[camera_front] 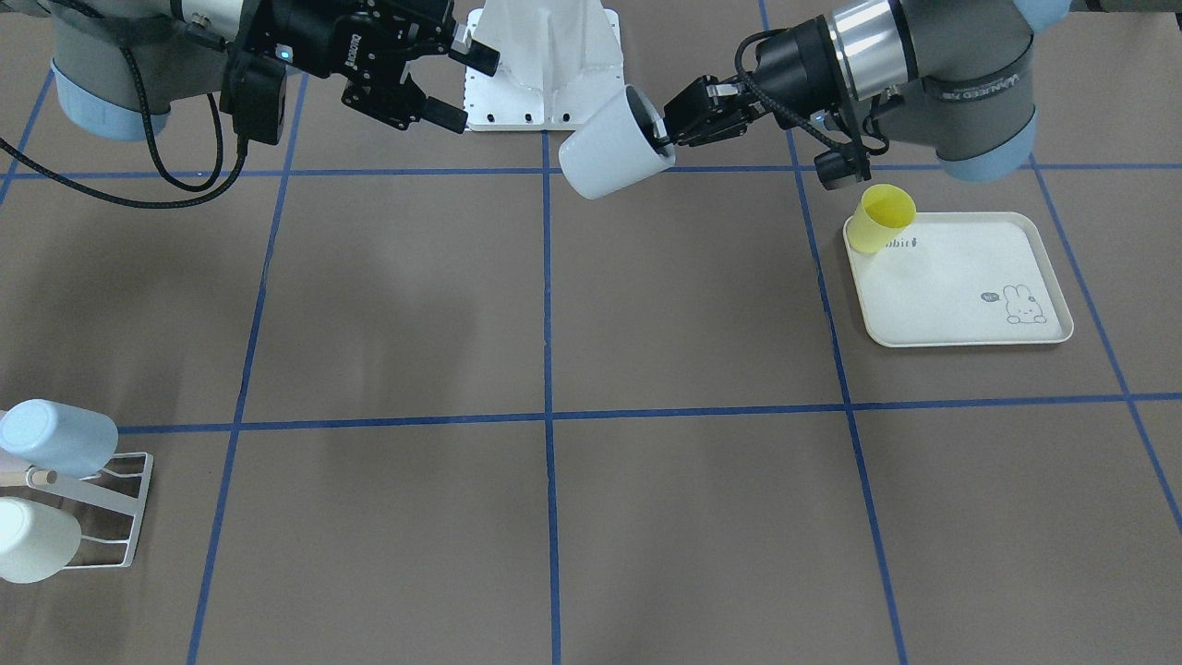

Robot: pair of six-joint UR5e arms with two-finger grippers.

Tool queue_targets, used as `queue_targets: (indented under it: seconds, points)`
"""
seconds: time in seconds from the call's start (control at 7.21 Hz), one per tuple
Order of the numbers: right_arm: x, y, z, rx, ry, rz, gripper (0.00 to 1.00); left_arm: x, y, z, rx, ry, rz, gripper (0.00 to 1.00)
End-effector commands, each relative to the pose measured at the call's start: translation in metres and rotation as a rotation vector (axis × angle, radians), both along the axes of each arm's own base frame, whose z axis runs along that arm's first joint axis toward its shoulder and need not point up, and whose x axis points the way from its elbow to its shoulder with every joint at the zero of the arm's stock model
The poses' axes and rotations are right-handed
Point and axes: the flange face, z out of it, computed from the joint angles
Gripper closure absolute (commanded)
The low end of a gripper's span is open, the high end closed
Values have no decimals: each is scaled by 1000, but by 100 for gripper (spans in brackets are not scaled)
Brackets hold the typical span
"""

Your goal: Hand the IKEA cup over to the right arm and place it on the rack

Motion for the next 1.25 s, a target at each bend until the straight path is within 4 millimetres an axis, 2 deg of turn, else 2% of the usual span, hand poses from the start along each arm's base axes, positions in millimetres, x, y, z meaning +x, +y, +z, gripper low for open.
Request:
queue_targets:
  seconds: [0.0, 0.14, 0.28, 0.42, 0.69, 0.97, 1.11]
  points:
    - [-1, 7, -7, 17, -38, -11, 7, -14, 11, 3, -19, 140, 17, 100]
    - [0, 9, -16, 43, -65, -9, 7, -16, 26, 5, -27, 235, 58, 100]
    - [3, 15, -19, 71, -112, -2, 6, -8, 39, 9, -71, 348, 102, 100]
    - [0, 20, -20, 68, -149, 2, 6, 1, 47, 11, -105, 374, 123, 100]
    - [-13, 37, -29, 44, -202, 16, 6, -6, 55, 31, -107, 363, 128, 100]
    - [-22, 49, -36, 34, -241, 19, 7, -9, 58, 29, -100, 386, 128, 100]
    - [-32, 62, -37, 38, -292, 9, 7, -11, 60, 26, -113, 408, 142, 100]
